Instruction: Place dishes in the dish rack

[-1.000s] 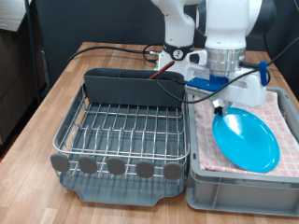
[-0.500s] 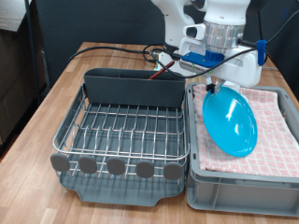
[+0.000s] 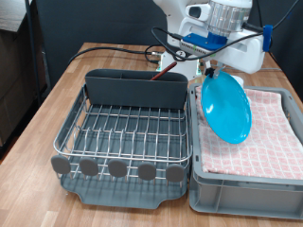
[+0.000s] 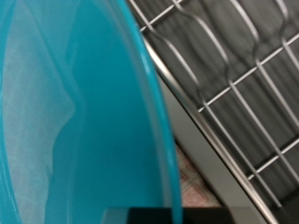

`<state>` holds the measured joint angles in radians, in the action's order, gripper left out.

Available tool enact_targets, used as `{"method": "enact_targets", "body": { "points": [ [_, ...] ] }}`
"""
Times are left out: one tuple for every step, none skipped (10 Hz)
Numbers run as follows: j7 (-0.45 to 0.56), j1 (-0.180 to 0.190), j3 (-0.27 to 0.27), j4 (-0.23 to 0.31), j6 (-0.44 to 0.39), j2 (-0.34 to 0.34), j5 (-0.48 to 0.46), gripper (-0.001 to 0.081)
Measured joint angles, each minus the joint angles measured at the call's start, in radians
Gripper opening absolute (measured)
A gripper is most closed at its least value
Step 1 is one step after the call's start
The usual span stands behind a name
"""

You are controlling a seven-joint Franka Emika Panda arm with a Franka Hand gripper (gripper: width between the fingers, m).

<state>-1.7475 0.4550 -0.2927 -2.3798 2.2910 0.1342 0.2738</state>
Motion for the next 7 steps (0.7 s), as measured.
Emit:
{"method": "enact_targets", "body": {
  "points": [
    [0.0, 0.0, 0.004, 0.017, -0.034, 0.009, 0.015, 0.0019],
    [0.004, 0.0, 0.008, 0.034, -0.068, 0.015, 0.025, 0.0019],
    [0.011, 0.0, 0.013, 0.052, -0.103, 0.019, 0.033, 0.0019],
    [0.014, 0.0, 0.018, 0.071, -0.136, 0.021, 0.041, 0.0019],
    [0.015, 0.0, 0.021, 0.086, -0.159, 0.023, 0.044, 0.0019],
    [0.02, 0.0, 0.023, 0.098, -0.177, 0.024, 0.045, 0.0019],
    [0.025, 0.0, 0.024, 0.107, -0.19, 0.024, 0.046, 0.0019]
  ]
}}
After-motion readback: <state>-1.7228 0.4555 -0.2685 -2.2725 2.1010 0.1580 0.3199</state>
